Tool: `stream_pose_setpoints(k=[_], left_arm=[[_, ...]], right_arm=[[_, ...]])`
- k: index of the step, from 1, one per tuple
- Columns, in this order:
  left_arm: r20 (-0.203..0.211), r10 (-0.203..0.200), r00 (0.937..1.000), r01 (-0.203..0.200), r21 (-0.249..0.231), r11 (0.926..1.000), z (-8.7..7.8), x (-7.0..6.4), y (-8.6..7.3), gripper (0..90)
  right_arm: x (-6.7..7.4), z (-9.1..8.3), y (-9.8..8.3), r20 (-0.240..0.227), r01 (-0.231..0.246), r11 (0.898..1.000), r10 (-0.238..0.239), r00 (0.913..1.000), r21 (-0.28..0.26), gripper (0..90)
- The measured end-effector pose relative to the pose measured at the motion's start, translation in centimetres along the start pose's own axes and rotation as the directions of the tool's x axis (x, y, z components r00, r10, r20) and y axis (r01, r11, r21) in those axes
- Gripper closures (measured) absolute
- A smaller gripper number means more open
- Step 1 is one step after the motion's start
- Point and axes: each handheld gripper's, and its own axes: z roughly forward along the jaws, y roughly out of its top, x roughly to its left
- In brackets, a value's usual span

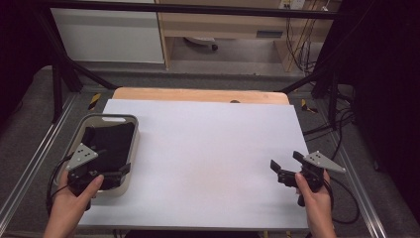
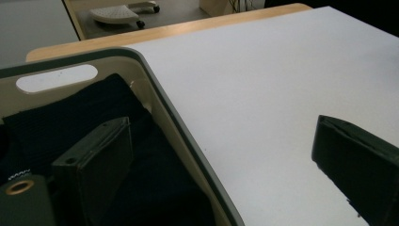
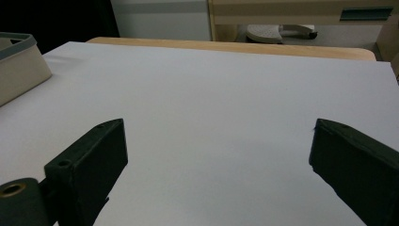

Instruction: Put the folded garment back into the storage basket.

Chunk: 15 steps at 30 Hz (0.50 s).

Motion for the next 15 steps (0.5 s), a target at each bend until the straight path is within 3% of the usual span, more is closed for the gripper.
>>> stream_pose_setpoints(k=[7,15], left_arm=[[-0.009,0.027,0.9996,-0.027,0.006,0.9996,0.1,-0.3,0.0,5.6],[-0.021,0.025,0.9995,-0.024,0.024,0.9994,0.2,-0.4,0.0,5.6]], right_arm=[[0.4,-0.2,-0.9,-0.011,-0.01,1.0,0.01,0.9999,-0.002,5.1],[1.1,-0.2,-2.0,-0.025,-0.008,1.0,0.007,0.9997,-0.004,5.2]])
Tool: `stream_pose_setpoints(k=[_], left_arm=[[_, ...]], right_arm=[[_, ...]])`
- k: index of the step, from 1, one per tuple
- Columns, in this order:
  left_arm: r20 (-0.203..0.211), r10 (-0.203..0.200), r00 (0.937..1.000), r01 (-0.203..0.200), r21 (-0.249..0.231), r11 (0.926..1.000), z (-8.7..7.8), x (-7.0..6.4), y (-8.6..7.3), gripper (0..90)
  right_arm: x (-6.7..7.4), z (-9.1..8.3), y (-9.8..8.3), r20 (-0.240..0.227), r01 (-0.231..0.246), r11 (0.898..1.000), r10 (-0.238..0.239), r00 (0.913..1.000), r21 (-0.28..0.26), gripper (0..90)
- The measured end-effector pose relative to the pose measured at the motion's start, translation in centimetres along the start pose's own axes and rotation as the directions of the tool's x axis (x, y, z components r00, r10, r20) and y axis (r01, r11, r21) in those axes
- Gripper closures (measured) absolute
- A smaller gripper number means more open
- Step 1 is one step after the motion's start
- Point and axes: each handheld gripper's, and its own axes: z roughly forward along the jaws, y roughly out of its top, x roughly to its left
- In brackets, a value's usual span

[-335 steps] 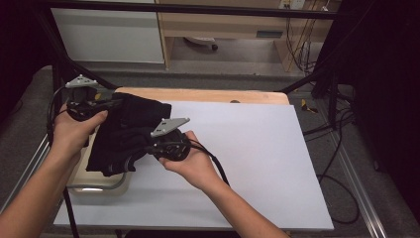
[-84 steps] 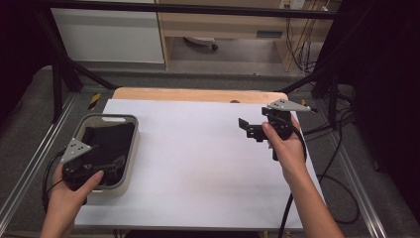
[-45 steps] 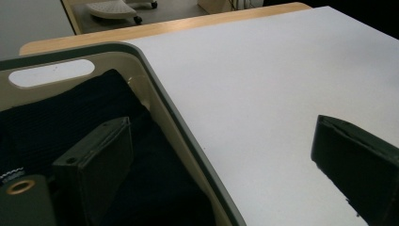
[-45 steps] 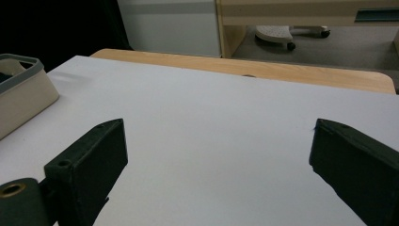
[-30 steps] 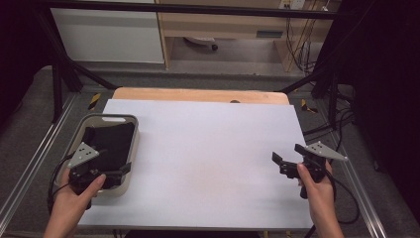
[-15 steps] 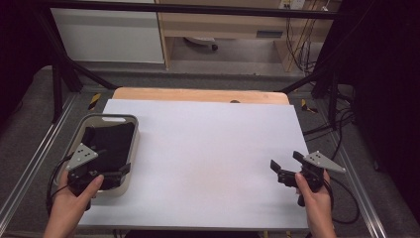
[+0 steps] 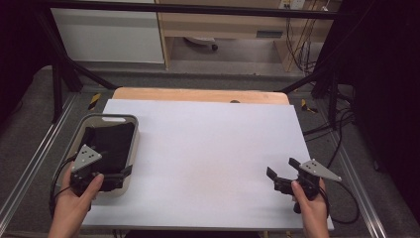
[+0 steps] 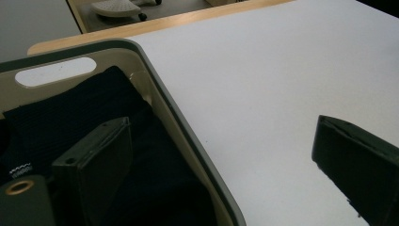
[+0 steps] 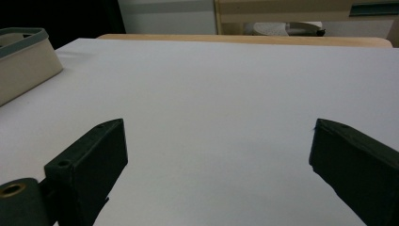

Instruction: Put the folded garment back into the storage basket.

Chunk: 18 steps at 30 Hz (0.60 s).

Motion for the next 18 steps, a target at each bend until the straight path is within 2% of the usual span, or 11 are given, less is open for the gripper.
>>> stream_pose_setpoints(k=[10,18], left_arm=[[0.027,0.015,0.9995,-0.015,-0.016,0.9998,0.5,-0.9,0.1,5.9],[0.019,0.017,0.9997,-0.017,-0.023,0.9996,0.6,-1.0,0.1,5.9]], right_arm=[[0.7,0.4,-1.4,-0.035,0.009,1.0,-0.008,0.9994,0.017,5.1],[1.3,0.6,-2.1,-0.056,0.021,0.999,-0.02,0.9982,0.03,5.0]])
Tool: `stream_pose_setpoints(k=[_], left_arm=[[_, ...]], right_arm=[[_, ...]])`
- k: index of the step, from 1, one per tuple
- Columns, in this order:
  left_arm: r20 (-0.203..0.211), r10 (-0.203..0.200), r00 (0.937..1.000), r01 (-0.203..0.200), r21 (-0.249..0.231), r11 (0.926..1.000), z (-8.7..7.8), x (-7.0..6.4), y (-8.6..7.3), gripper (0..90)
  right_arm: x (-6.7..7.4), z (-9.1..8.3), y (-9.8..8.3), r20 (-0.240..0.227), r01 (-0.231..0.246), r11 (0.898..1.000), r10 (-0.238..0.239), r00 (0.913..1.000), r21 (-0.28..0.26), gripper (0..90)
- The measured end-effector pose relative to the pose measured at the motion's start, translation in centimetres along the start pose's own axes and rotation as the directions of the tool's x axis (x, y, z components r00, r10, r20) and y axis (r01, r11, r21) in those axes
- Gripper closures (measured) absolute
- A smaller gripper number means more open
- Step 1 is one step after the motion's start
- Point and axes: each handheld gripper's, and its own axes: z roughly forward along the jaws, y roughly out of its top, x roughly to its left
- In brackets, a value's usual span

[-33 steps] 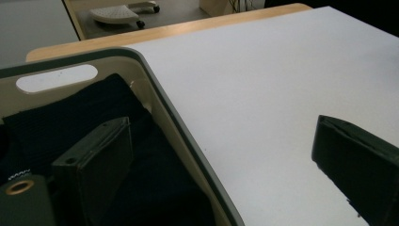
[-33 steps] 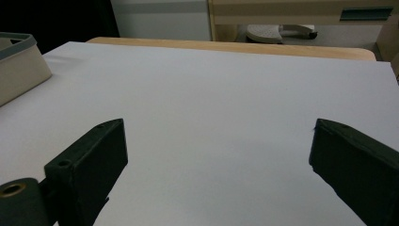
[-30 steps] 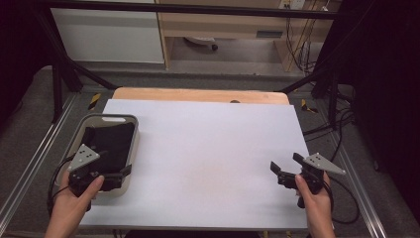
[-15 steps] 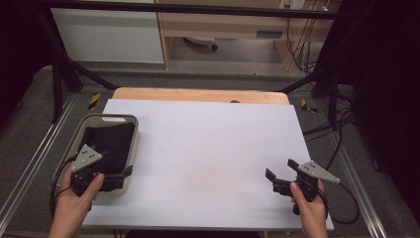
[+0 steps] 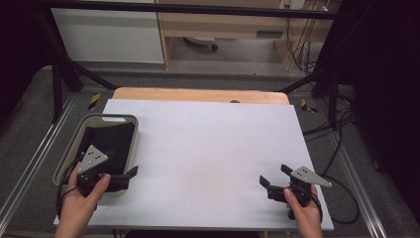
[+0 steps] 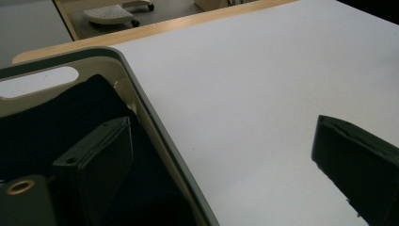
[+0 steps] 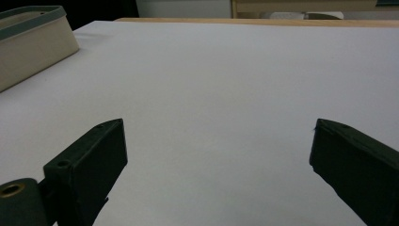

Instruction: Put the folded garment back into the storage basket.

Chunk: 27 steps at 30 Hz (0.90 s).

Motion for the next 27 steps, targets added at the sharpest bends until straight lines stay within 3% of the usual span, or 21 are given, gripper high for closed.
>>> stream_pose_setpoints(k=[6,12,18,27], left_arm=[[0.01,0.0,1.0,0.0,-0.018,0.9998,-0.2,-0.5,-1.3,5.9],[0.023,0.013,0.9996,-0.012,-0.033,0.9994,0.0,-1.4,-2.3,5.8],[0.033,0.006,0.9994,-0.005,-0.018,0.9998,0.3,-1.6,-3.0,5.8],[0.034,-0.001,0.9994,0.001,-0.001,1.0,0.4,-1.5,-3.8,5.8]], right_arm=[[0.5,0.1,-0.3,-0.04,-0.004,1.0,0.003,0.9992,-0.015,5.5],[1.1,0.5,-0.4,-0.069,0.022,1.0,-0.023,0.9973,-0.016,5.5],[1.4,0.8,-0.3,-0.065,0.057,0.998,-0.056,0.9963,0.003,5.2],[2.3,2.3,0.0,-0.106,0.082,0.996,-0.077,0.9914,0.04,5.2]])
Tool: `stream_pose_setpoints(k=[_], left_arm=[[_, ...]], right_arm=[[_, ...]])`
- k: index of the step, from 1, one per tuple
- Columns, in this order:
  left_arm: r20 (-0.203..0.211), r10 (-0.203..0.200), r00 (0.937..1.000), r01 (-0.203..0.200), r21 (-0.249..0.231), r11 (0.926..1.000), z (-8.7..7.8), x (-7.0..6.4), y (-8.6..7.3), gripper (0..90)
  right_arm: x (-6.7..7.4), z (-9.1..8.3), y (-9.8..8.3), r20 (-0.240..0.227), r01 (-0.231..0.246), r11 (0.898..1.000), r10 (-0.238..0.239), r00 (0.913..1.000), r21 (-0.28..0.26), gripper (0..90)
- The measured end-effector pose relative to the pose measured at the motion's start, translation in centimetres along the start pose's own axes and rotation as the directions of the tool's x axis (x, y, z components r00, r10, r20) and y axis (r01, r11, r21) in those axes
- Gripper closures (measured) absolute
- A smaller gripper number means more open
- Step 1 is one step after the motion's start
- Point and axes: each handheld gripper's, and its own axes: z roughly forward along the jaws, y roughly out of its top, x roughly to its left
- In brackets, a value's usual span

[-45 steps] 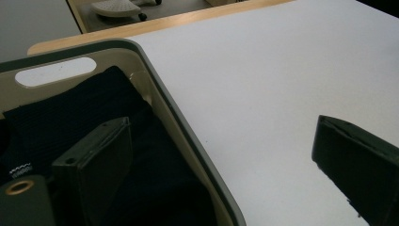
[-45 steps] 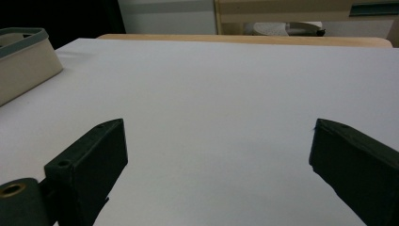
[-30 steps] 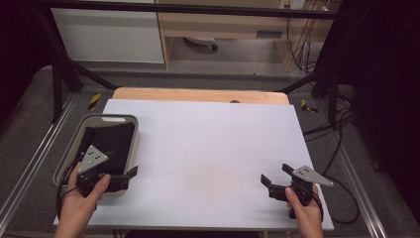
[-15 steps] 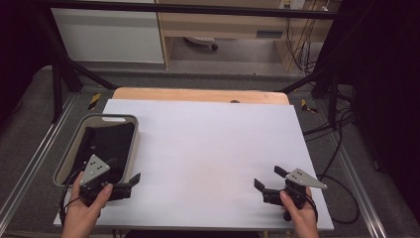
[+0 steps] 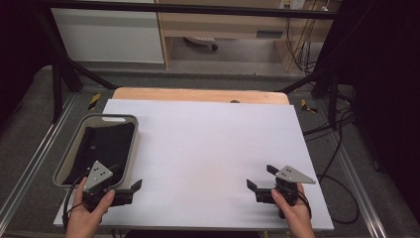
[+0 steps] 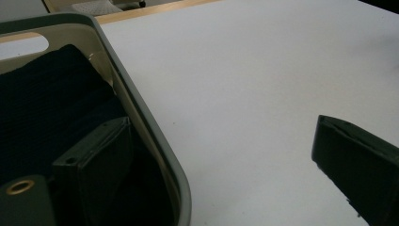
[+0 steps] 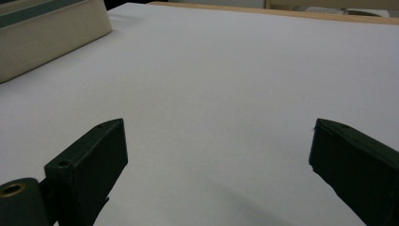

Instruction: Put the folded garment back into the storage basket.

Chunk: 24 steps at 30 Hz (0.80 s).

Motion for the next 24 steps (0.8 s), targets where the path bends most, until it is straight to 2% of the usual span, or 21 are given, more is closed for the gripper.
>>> stream_pose_setpoints(k=[11,20,24], left_arm=[[-0.007,-0.013,0.9999,0.012,-0.008,0.9999,-0.1,0.3,-0.2,5.8],[-0.005,-0.016,0.9999,0.016,-0.034,0.9993,-0.2,0.2,-0.1,6.0],[0.011,-0.011,0.9999,0.012,-0.055,0.9984,-0.3,-0.3,0.1,6.5]], right_arm=[[1.3,1.9,0.1,-0.021,0.028,0.999,-0.028,0.9994,0.022,5.3],[2.1,2.7,-0.2,-0.036,0.024,0.999,-0.022,0.9991,0.044,5.5],[2.3,2.9,-0.3,-0.041,0.017,0.998,-0.015,0.9991,0.063,5.8]])
